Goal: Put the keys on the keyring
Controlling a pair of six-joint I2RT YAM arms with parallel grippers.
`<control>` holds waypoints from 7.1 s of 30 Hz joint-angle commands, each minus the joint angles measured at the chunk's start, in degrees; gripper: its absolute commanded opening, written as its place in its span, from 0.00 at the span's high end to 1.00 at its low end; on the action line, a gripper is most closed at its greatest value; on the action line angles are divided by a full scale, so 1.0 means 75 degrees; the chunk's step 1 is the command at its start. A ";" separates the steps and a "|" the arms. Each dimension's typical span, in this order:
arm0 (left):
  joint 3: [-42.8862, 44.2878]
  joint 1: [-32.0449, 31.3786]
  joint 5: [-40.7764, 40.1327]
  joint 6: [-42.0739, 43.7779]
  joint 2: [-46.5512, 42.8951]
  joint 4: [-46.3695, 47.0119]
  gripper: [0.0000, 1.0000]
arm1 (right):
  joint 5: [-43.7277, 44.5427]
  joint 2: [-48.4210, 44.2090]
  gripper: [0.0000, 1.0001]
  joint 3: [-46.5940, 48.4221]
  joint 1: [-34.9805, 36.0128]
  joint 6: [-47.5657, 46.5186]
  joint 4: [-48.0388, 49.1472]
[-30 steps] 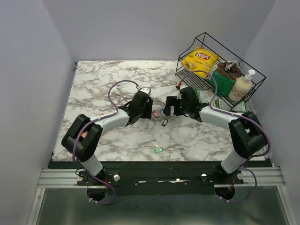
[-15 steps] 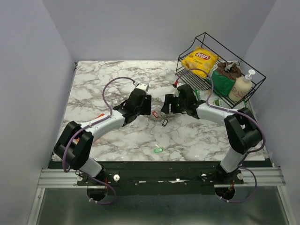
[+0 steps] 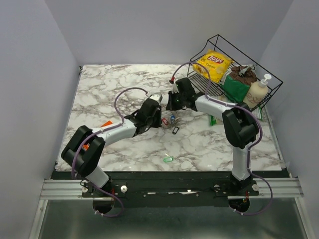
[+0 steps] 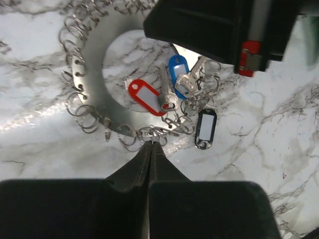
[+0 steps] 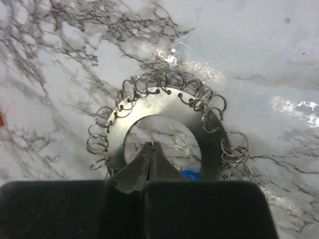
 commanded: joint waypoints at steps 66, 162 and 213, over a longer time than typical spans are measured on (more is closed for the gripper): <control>0.0361 0.0148 -0.1949 0.0300 0.0995 -0.0735 1.00 | -0.0823 0.0122 0.99 0.0465 0.0439 -0.0537 -0.2267; -0.1515 0.0558 0.1098 0.0605 -0.2651 0.0472 0.13 | 0.4744 -0.1028 0.65 -0.1703 0.2795 -0.2658 -0.1669; -0.0040 -0.0671 0.0442 0.2443 -0.1236 -0.0242 0.22 | -0.0844 -0.3934 0.69 -0.4128 -0.0790 0.0048 -0.0462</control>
